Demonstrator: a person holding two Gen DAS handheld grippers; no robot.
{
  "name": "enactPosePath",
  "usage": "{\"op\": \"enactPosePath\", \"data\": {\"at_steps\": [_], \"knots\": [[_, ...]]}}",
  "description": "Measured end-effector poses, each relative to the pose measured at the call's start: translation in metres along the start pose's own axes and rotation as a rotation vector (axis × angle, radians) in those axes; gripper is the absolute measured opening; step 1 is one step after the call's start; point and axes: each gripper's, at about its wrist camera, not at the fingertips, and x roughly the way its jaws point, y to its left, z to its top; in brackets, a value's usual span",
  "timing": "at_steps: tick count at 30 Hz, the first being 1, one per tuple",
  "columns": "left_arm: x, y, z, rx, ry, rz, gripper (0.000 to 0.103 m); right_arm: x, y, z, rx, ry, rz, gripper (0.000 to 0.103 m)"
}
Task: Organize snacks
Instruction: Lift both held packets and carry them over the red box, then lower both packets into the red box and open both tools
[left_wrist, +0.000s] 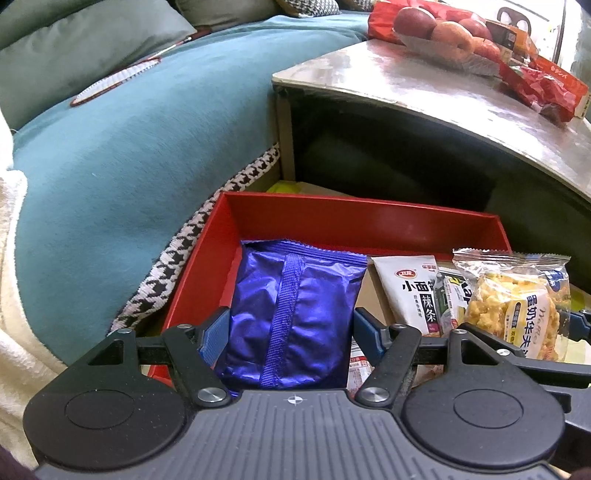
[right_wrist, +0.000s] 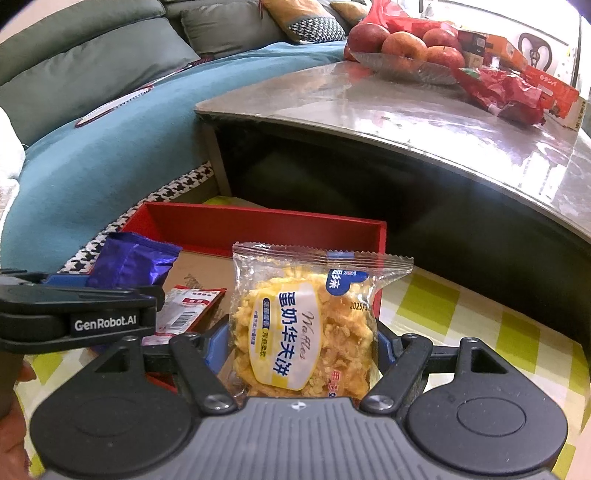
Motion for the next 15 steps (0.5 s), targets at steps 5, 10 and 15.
{"op": "enactPosePath", "data": {"at_steps": [5, 10, 15], "knots": [[0.009, 0.0, 0.002, -0.004, 0.009, 0.011, 0.075, 0.009, 0.001, 0.002, -0.011, 0.003, -0.006, 0.077], [0.018, 0.0, 0.003, -0.009, 0.02, 0.02, 0.075, 0.019, 0.001, 0.004, -0.016, 0.01, -0.007, 0.077], [0.027, 0.001, 0.005, -0.009, 0.032, 0.033, 0.075, 0.028, 0.004, 0.004, -0.02, 0.016, -0.011, 0.076]]}}
